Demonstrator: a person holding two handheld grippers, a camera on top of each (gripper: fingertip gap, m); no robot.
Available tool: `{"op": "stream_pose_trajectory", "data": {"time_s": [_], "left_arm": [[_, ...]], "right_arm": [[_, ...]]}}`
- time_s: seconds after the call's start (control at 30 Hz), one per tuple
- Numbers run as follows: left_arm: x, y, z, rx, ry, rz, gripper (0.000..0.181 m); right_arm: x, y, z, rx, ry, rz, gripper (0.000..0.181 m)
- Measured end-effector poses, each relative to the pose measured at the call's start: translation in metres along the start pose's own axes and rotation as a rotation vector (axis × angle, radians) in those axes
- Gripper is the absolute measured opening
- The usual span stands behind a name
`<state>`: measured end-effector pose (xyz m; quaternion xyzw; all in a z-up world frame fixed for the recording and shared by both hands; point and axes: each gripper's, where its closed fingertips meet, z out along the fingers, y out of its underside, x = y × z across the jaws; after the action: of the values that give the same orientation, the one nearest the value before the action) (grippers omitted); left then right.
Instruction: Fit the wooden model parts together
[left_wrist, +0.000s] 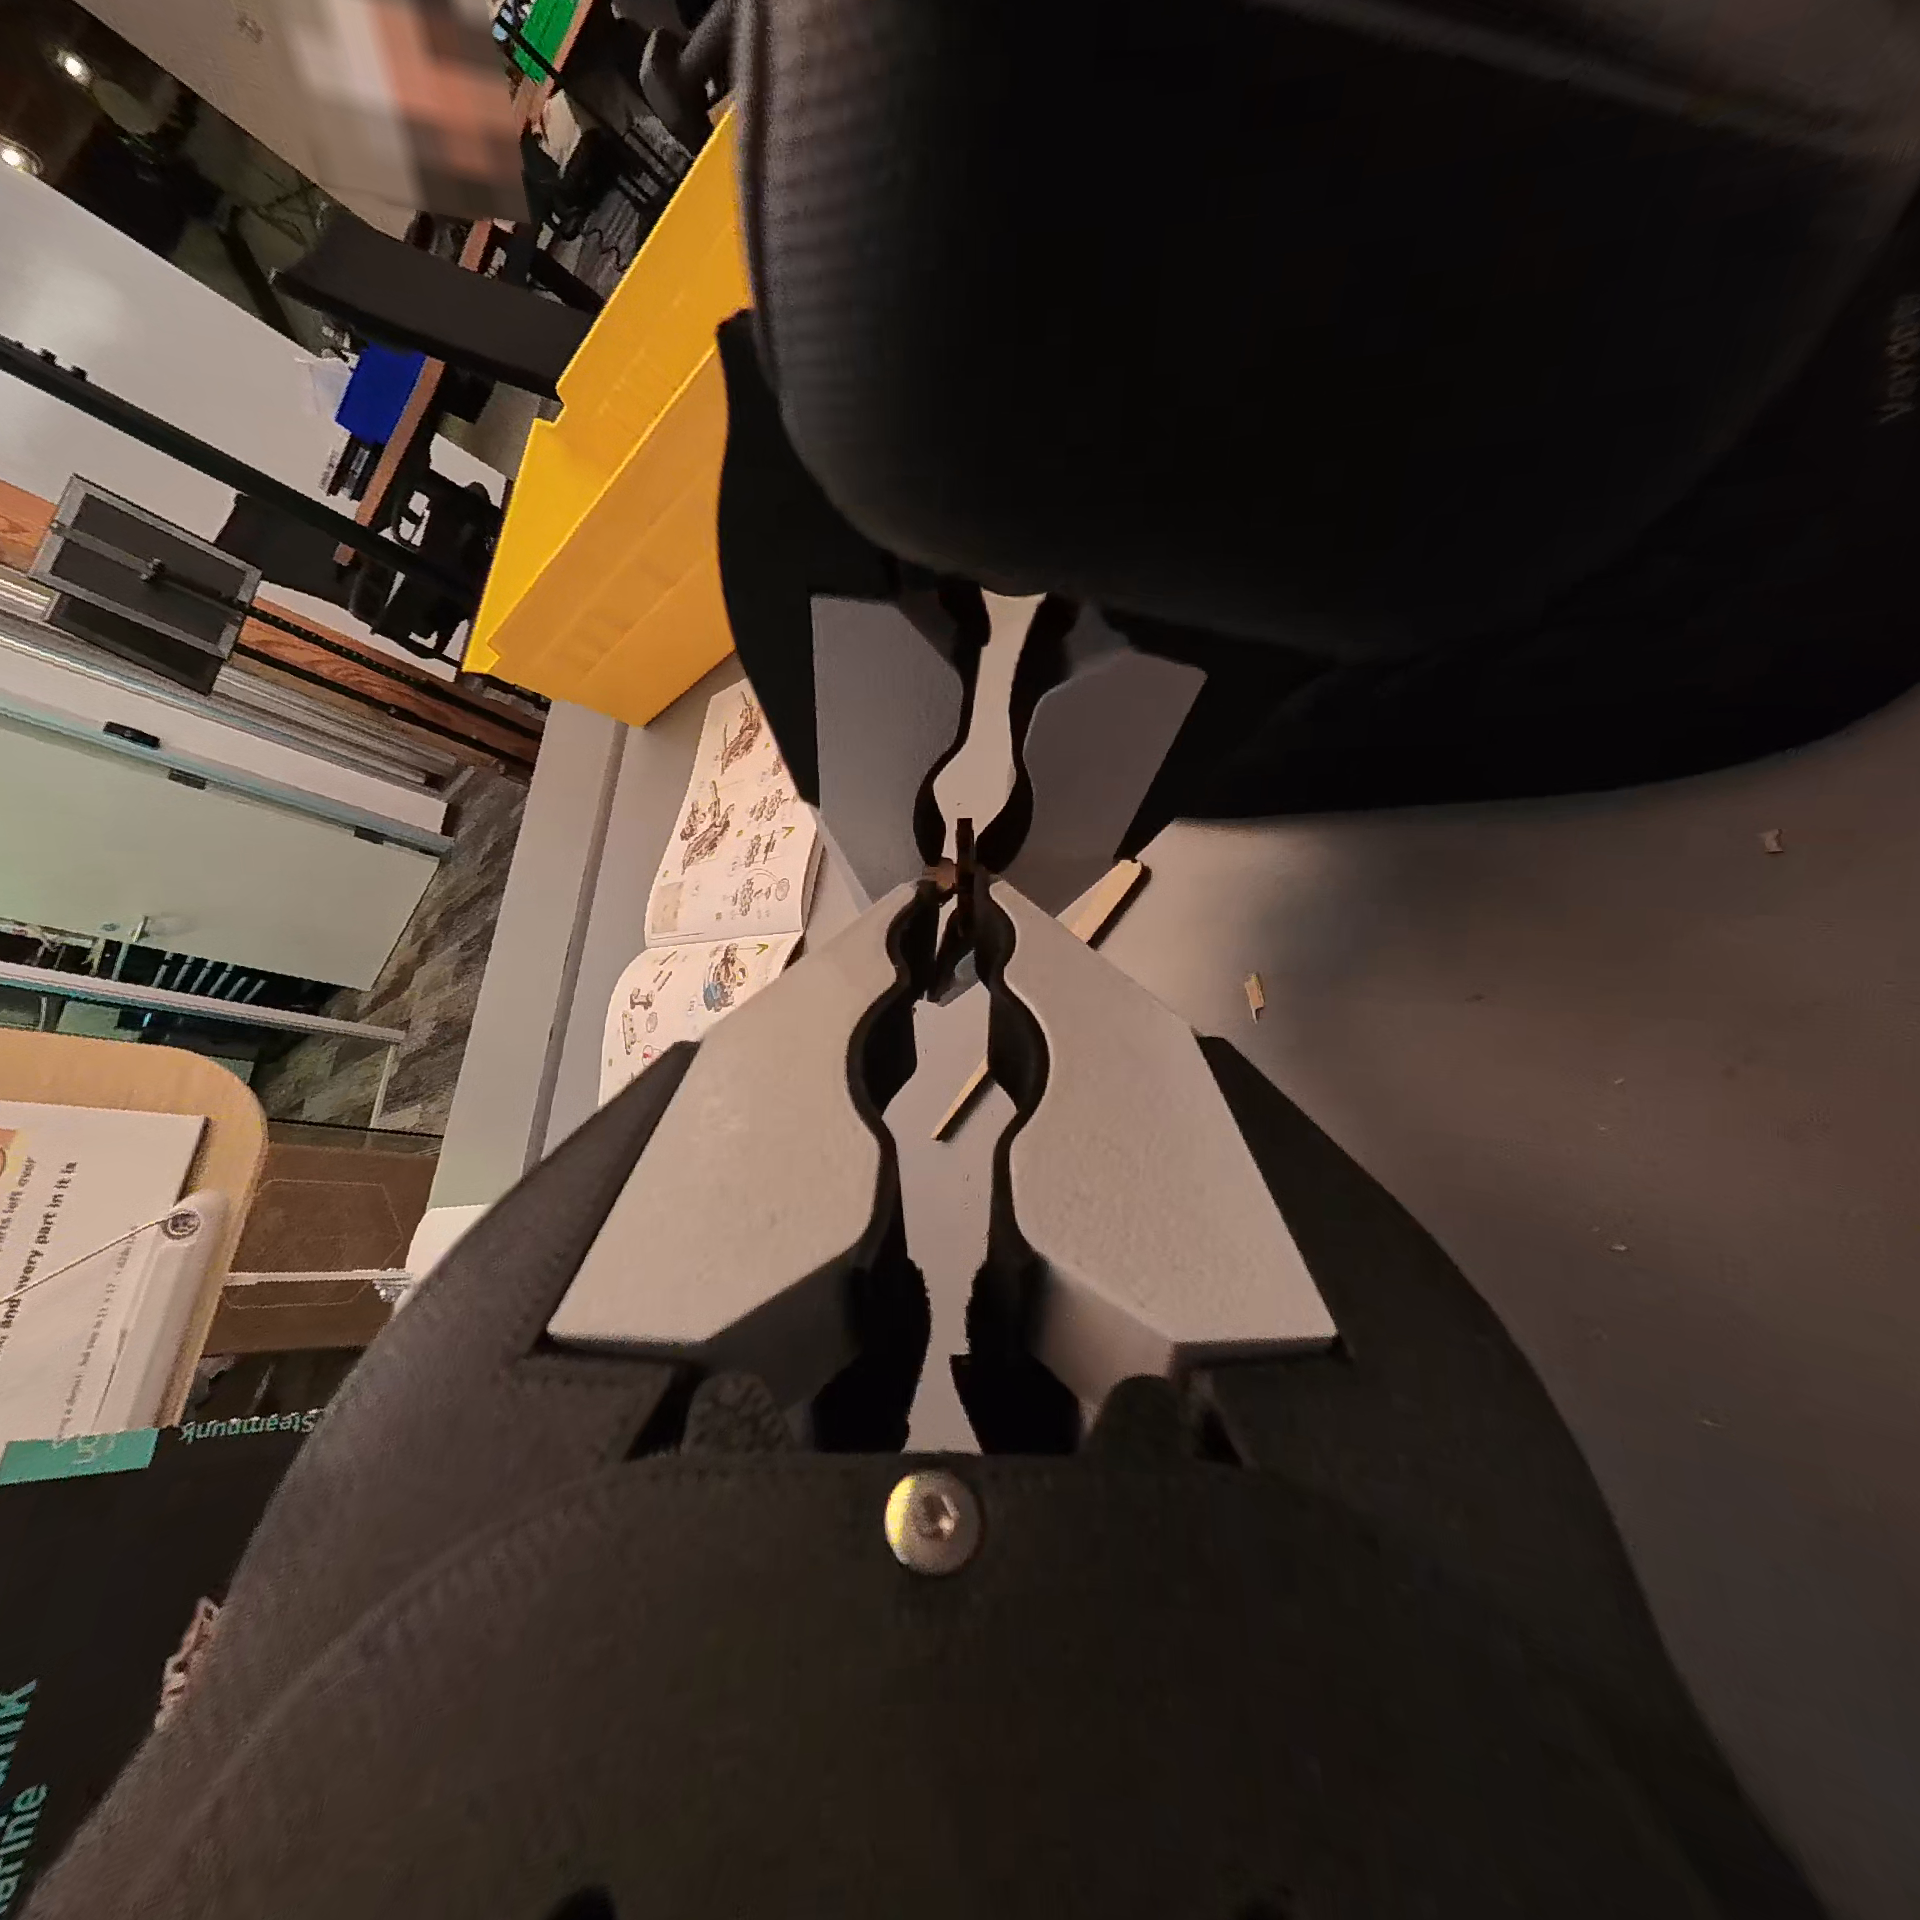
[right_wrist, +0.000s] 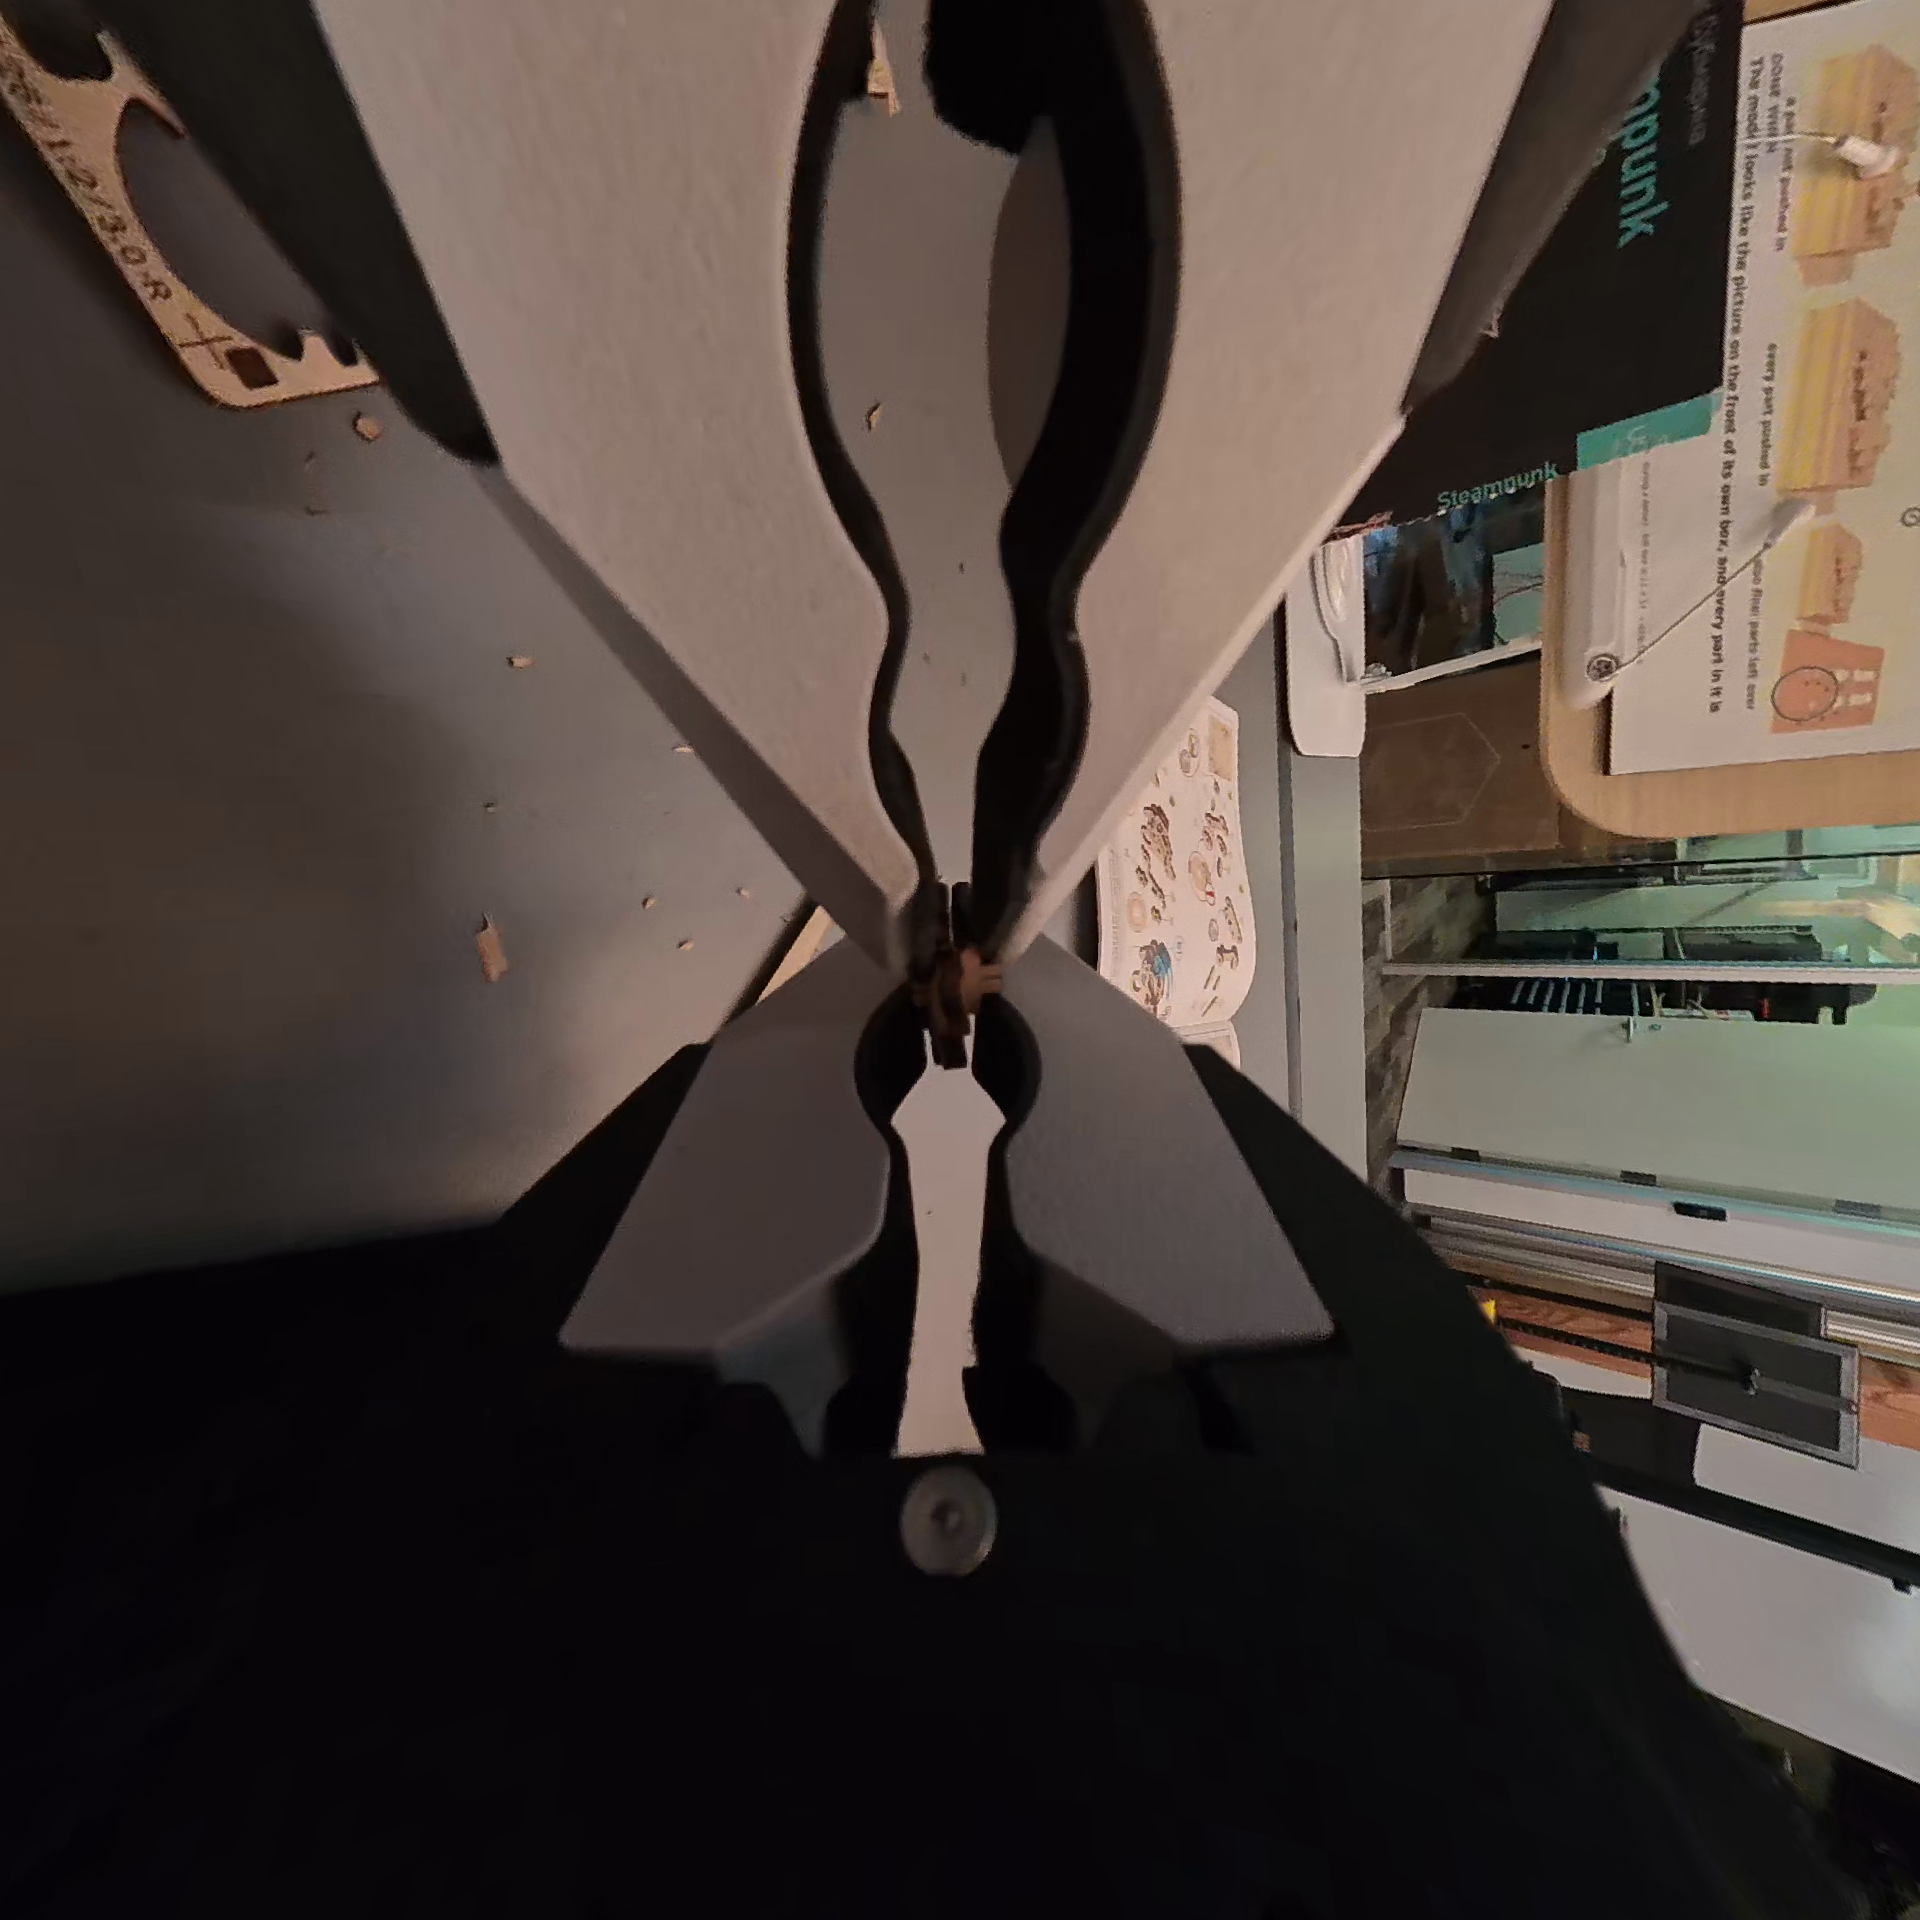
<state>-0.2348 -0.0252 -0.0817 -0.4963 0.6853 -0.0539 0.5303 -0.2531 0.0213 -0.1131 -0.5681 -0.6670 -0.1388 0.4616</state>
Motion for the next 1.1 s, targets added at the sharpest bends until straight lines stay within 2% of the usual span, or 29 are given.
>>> {"op": "stream_pose_trajectory", "data": {"time_s": [0.2, 0.3, 0.47, 0.67, 0.87, 1.1], "left_arm": [[0.001, 0.001, 0.0, -0.009, 0.0, 0.018, 0.005], [0.005, 0.005, 0.002, -0.032, 0.02, 0.032, 0.005], [0.009, 0.009, 0.0, -0.044, 0.059, 0.033, 0.005], [0.013, 0.015, 0.003, -0.078, 0.067, 0.078, 0.005], [0.015, 0.016, 0.005, -0.086, 0.072, 0.085, 0.005], [0.011, 0.011, 0.002, -0.061, 0.06, 0.062, 0.005]], "right_arm": [[0.002, 0.004, 0.0, -0.052, 0.043, -0.055, 0.0], [-0.005, 0.006, 0.002, -0.076, 0.014, -0.06, 0.0], [-0.013, 0.003, 0.005, -0.052, -0.064, -0.019, 0.001], [-0.016, 0.006, 0.007, -0.061, -0.043, -0.104, 0.0], [-0.021, 0.007, 0.008, -0.058, -0.082, -0.057, 0.0], [-0.014, 0.005, 0.004, -0.056, -0.044, -0.055, 0.0]]}}
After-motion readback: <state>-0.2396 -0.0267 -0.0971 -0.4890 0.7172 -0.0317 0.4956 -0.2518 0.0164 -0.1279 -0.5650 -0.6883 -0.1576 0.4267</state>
